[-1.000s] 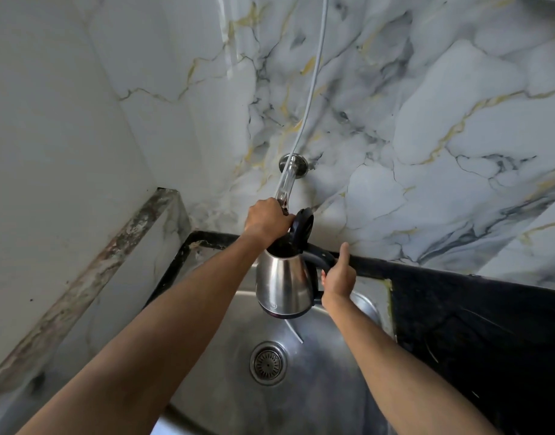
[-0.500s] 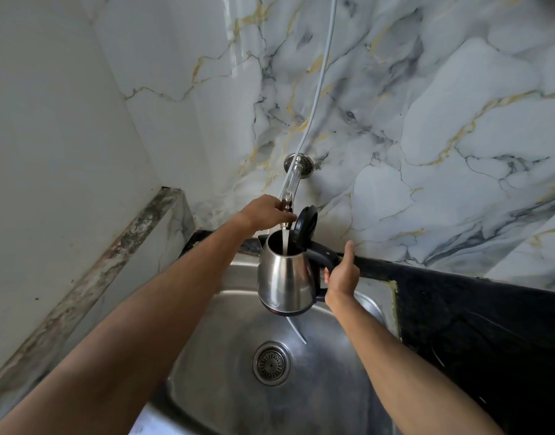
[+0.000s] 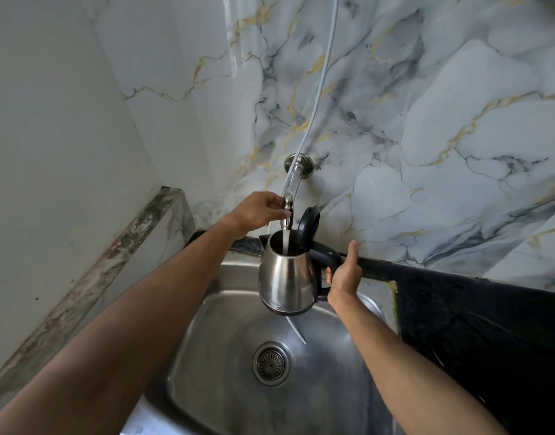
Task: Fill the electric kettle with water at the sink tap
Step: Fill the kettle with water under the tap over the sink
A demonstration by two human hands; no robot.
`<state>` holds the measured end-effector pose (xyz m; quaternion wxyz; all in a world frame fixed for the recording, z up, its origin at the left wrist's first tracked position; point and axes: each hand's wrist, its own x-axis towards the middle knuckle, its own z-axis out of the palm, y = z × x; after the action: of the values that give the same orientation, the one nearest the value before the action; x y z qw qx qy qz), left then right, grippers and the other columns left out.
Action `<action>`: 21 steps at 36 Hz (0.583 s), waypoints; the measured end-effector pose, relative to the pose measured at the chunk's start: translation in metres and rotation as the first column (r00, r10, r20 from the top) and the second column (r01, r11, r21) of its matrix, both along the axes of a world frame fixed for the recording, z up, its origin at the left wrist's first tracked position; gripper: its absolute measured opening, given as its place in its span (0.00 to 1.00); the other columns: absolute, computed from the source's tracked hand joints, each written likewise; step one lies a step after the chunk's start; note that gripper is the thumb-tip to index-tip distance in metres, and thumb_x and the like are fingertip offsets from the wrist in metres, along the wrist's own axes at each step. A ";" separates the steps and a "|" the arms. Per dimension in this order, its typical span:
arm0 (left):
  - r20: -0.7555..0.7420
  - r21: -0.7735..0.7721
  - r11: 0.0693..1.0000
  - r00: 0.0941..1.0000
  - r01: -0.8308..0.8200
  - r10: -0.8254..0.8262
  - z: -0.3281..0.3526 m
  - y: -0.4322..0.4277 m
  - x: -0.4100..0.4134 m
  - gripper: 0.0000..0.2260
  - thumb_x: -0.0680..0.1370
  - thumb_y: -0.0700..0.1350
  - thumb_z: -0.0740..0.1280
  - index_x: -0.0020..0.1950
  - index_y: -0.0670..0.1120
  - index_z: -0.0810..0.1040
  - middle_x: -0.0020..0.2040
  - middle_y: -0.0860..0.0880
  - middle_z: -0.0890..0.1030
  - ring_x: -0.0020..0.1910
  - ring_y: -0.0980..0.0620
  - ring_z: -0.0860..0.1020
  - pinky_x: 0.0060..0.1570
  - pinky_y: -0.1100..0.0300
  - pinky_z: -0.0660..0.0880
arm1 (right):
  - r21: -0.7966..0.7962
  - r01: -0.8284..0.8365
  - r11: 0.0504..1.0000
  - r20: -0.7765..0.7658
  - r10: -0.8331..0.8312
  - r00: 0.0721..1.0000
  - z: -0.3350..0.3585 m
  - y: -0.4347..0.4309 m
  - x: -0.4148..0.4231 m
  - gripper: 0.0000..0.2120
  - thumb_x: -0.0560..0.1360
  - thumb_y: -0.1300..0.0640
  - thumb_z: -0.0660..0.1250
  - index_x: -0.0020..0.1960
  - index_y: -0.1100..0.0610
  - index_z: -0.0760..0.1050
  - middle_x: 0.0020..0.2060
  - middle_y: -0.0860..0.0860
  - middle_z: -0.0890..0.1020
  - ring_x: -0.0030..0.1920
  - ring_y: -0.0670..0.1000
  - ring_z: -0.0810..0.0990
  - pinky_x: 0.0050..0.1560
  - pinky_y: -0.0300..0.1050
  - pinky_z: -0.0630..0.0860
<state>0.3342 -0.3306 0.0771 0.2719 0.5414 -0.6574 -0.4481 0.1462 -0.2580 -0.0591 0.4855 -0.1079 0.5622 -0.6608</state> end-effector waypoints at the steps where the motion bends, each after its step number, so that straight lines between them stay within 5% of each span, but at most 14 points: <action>1: 0.002 -0.007 1.000 1.000 -0.001 0.001 0.000 0.000 -0.001 0.12 0.75 0.40 0.73 0.57 0.38 0.80 0.48 0.44 0.83 0.41 0.54 0.79 0.34 0.72 0.73 | 0.001 -0.001 1.000 0.001 0.001 1.000 0.000 0.000 0.000 0.25 0.72 0.32 0.64 0.33 0.54 0.74 0.22 0.44 0.78 0.23 0.43 0.77 0.20 0.35 0.68; 21: 0.017 -0.046 0.999 1.000 -0.023 0.024 -0.005 0.000 -0.003 0.11 0.74 0.41 0.74 0.54 0.40 0.80 0.42 0.50 0.81 0.38 0.56 0.78 0.35 0.68 0.72 | -0.013 -0.030 0.999 -0.007 0.030 1.000 0.001 0.001 -0.002 0.25 0.73 0.32 0.63 0.33 0.54 0.72 0.23 0.46 0.77 0.22 0.44 0.75 0.18 0.35 0.66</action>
<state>0.3309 -0.3304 0.0717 0.2837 0.5467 -0.6635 -0.4247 0.1445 -0.2570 -0.0579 0.4925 -0.1219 0.5578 -0.6568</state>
